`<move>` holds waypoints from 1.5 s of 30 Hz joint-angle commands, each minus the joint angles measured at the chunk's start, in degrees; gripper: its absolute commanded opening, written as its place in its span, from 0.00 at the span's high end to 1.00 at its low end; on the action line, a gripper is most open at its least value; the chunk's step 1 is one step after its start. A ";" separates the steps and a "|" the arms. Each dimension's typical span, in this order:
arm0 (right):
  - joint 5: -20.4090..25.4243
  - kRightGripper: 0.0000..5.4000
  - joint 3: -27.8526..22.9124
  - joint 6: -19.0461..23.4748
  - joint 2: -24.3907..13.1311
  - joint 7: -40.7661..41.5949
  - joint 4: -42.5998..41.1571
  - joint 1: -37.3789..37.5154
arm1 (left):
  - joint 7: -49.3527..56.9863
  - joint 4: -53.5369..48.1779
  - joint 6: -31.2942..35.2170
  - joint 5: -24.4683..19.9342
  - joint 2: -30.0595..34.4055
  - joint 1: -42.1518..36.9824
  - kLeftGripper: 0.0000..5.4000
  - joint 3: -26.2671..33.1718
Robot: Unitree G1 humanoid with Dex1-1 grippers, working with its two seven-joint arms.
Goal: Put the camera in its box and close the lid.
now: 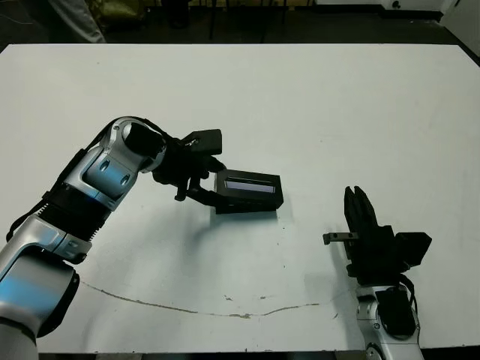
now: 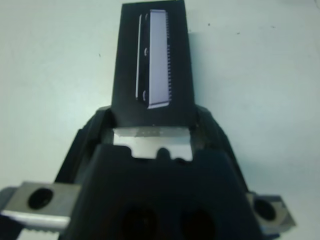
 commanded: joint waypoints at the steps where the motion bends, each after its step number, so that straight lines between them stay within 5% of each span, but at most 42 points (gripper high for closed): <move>1: 0.52 1.00 -0.29 0.80 -0.27 0.10 -0.03 1.17 | 0.24 1.56 0.08 0.92 1.49 3.04 0.55 -0.31; 25: 1.91 1.00 -0.56 -0.21 -1.21 1.98 -1.41 2.53 | 5.23 6.52 -4.60 1.30 1.78 9.13 0.55 0.83; 31: 1.88 1.00 -0.51 0.00 -1.33 2.16 -1.91 2.83 | 10.01 4.61 -8.71 5.51 1.83 11.13 0.30 -1.71; 38: 2.15 1.00 -0.55 -0.58 -1.32 2.36 -1.65 2.81 | 12.31 2.14 -7.71 4.92 1.52 14.21 0.00 -1.07; 45: 2.46 1.00 -0.50 -1.04 -1.25 2.61 -1.10 2.60 | 12.38 1.60 -10.23 4.85 1.89 14.83 0.00 -1.07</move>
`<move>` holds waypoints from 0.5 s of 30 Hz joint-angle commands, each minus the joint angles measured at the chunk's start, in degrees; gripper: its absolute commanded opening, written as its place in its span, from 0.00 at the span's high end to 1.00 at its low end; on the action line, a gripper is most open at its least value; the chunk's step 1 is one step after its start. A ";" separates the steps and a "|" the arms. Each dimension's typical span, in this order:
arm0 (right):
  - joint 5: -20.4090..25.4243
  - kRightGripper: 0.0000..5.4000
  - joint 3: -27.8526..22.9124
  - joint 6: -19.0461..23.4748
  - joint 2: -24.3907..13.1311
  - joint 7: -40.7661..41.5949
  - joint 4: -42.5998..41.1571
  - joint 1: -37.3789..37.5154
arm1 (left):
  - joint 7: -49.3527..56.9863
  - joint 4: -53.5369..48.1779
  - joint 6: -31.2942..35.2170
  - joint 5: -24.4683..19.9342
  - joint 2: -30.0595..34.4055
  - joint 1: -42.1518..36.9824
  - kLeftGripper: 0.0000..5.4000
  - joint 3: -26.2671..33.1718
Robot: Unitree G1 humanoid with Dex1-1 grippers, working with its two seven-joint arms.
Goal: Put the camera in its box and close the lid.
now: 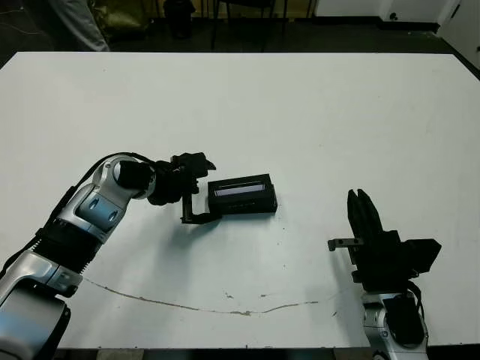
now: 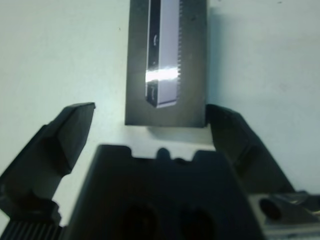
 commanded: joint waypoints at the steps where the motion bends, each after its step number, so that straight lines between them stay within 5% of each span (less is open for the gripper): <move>1: 0.87 1.00 -0.16 0.02 -0.20 0.51 0.78 0.40 | -1.57 2.20 0.35 2.29 1.11 4.03 0.00 -2.58; 8: 0.33 1.00 -0.06 0.89 -0.20 -0.04 0.35 0.49 | -4.89 3.68 1.52 -1.78 0.59 3.16 0.00 -0.79; 15: 0.05 1.00 -0.15 0.05 -0.20 0.01 1.10 0.24 | -17.18 4.96 5.46 -10.83 1.65 0.40 0.00 2.42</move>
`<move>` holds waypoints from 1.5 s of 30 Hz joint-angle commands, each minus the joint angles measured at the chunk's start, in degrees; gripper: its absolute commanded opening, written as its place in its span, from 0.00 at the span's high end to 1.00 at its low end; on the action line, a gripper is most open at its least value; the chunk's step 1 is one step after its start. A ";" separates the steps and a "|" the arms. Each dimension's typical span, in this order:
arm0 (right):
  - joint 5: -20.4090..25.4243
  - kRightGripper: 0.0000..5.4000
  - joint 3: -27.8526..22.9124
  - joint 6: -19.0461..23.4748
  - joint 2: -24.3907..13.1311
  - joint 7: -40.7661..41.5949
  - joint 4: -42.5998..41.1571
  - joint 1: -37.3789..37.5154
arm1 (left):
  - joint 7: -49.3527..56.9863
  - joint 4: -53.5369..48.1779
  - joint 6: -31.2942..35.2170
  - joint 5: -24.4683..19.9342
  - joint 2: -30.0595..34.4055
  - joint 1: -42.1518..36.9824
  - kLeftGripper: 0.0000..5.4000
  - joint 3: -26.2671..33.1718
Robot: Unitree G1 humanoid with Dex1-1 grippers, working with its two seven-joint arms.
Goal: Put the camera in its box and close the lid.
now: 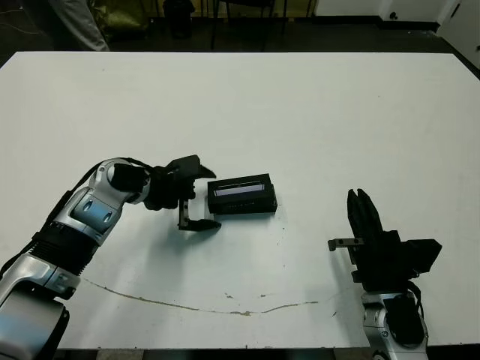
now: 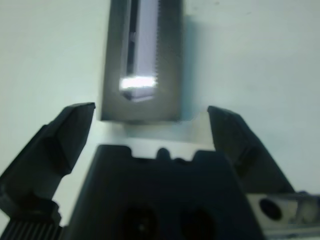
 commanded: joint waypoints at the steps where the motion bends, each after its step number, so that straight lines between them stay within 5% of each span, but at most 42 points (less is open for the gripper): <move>1: -0.44 1.00 -0.17 -0.04 -0.22 -0.21 0.84 0.33 | -7.08 -0.29 5.11 -3.35 2.17 0.21 0.00 0.61; 12: -0.24 1.00 -0.23 0.14 -0.35 0.05 1.03 0.28 | -3.57 -11.78 13.45 -12.70 4.29 5.88 0.00 9.70; 22: -0.71 1.00 -0.47 -0.42 -0.59 -0.05 1.05 0.29 | 12.98 -10.70 4.41 -8.02 1.85 10.81 0.00 13.81; 33: -0.50 1.00 -0.35 0.79 -0.55 -0.20 0.25 0.36 | 15.12 -11.99 7.20 -10.61 0.96 11.50 0.00 15.89; 39: -1.14 1.00 -0.12 1.84 -0.50 -0.80 -0.43 0.80 | 13.66 -9.04 7.90 -11.48 2.47 6.02 0.00 17.56; 45: -0.68 1.00 -0.23 1.17 -0.62 -0.26 0.13 0.77 | 10.59 -2.18 0.22 -4.41 5.68 -5.66 0.00 14.64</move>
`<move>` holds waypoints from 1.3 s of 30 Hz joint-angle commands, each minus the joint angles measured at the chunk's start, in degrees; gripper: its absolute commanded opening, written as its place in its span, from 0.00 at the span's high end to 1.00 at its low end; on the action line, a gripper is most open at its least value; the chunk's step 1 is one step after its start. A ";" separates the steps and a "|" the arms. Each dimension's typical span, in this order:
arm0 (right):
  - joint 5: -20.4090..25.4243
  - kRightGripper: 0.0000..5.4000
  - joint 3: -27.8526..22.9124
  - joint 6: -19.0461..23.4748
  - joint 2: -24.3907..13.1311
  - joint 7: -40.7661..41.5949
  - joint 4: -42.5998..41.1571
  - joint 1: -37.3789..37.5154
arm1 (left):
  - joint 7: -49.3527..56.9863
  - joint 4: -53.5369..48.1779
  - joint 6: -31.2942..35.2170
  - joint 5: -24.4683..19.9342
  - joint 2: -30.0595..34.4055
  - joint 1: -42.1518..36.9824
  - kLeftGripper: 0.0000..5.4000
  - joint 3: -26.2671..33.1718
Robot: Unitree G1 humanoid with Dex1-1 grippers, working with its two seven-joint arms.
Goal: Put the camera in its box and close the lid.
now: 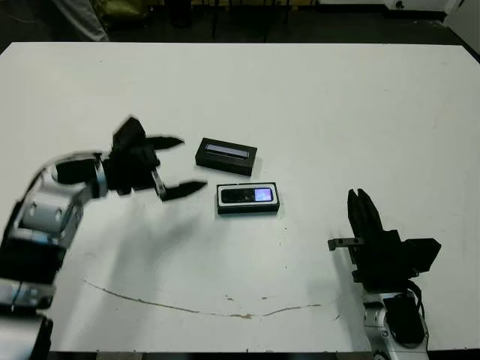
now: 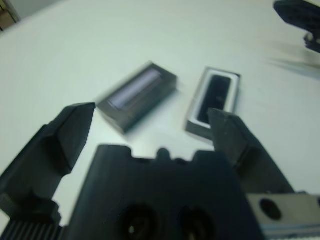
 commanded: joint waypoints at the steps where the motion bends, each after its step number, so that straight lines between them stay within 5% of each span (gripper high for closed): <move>1: 0.35 1.00 -0.24 0.34 -0.48 0.39 1.10 0.50 | -3.03 4.95 -4.01 5.27 2.40 -7.40 0.00 -3.33; 8: -0.22 1.00 0.46 -0.19 0.16 0.01 2.21 0.06 | -13.53 18.89 -14.09 19.31 1.71 -28.97 0.00 -15.24; 16: -1.68 1.00 1.59 0.52 1.06 -1.59 1.53 0.94 | -17.75 37.26 -21.42 32.29 -8.61 -42.98 0.00 -27.02; 24: -1.14 1.00 1.23 0.02 0.92 -1.56 2.14 2.00 | -14.39 49.27 -32.93 42.15 -15.02 -45.08 0.00 -33.88; 39: 3.13 1.00 -0.35 -1.90 2.03 -0.61 4.67 4.46 | 5.09 60.20 -30.63 54.13 -21.12 -43.44 0.00 -38.15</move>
